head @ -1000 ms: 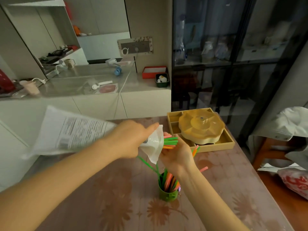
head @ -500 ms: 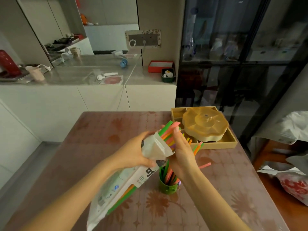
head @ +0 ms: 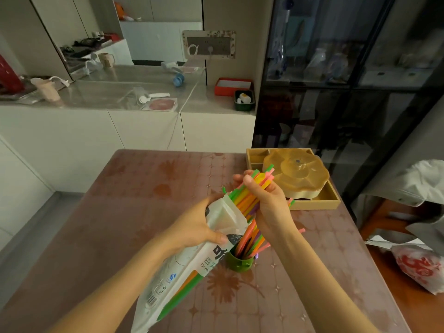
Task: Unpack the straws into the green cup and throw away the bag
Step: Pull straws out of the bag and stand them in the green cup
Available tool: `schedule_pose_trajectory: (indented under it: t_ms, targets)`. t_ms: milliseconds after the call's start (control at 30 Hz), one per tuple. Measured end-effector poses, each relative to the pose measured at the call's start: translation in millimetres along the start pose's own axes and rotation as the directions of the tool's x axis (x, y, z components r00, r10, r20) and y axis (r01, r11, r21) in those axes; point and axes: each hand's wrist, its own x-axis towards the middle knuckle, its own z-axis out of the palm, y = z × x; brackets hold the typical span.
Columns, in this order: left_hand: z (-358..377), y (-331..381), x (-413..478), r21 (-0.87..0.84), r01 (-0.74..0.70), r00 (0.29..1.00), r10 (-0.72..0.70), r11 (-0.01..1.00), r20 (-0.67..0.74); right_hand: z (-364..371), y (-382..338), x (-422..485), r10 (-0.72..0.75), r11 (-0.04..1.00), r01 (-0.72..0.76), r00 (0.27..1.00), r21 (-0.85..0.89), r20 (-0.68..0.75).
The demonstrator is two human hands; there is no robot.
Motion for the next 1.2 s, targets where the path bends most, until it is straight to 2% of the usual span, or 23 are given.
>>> schedule_pose_trajectory:
  t_ms: [100, 200, 367, 533, 633, 1000, 1200]
  targets:
    - [0.6, -3.2, 0.2, 0.012, 0.011, 1.0, -0.012, 1.0, 0.014, 0.9, 4.8, -0.5, -0.007, 0.994, 0.001, 0.998, -0.106, -0.056]
    - [2.3, -5.7, -0.4, 0.036, 0.013, 0.999, -0.014, 0.999, 0.032, 5.2, 1.7, -0.6, -0.047, 0.991, 0.029, 0.989, -0.131, -0.139]
    - [3.5, -11.3, -3.1, 0.075, 0.005, 0.999, -0.008, 0.997, 0.038, 8.5, -25.7, 2.1, -0.194, 0.975, 0.166, 0.96, -0.147, -0.204]
    - [5.8, -17.1, -4.8, 0.094, -0.003, 1.0, 0.005, 0.996, -0.014, 12.4, -55.8, 3.5, -0.312, 0.949, 0.314, 0.919, -0.027, -0.241]
    - [5.7, -21.7, -5.9, 0.129, -0.021, 0.998, 0.029, 0.991, -0.056, 7.6, -69.0, 8.4, -0.387, 0.918, 0.396, 0.876, -0.029, -0.287]
    - [-13.2, -50.8, -13.1, 0.173, 0.014, 0.989, 0.012, 0.985, -0.145, -31.1, -112.8, 17.3, -0.452, 0.854, 0.519, 0.776, 0.039, -0.44]
    - [-29.5, -65.1, -14.9, 0.139, 0.061, 0.975, -0.03, 0.988, -0.22, -47.3, -121.8, 11.6, -0.461, 0.855, 0.518, 0.769, 0.009, -0.442]
